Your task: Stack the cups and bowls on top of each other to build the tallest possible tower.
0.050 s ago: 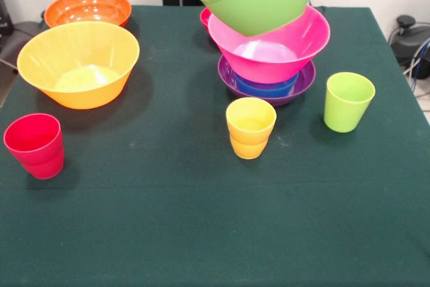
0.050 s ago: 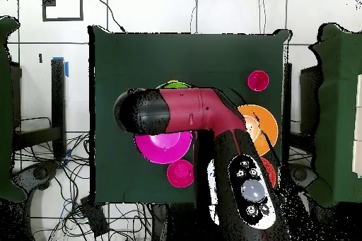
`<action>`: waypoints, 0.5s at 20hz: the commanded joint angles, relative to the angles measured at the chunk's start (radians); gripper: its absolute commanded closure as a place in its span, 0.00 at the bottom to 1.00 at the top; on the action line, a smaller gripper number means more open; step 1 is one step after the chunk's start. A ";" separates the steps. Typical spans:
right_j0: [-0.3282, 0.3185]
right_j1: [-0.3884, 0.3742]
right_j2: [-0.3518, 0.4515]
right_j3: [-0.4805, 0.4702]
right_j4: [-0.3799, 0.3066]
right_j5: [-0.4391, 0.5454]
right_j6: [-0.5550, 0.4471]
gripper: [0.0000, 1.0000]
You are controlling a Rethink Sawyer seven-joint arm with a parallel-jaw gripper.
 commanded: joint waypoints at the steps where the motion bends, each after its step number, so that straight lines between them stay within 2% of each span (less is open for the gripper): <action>1: 0.038 0.067 -0.043 0.070 0.011 -0.084 0.150 1.00; 10: 0.057 0.082 -0.061 0.059 0.018 -0.096 0.151 1.00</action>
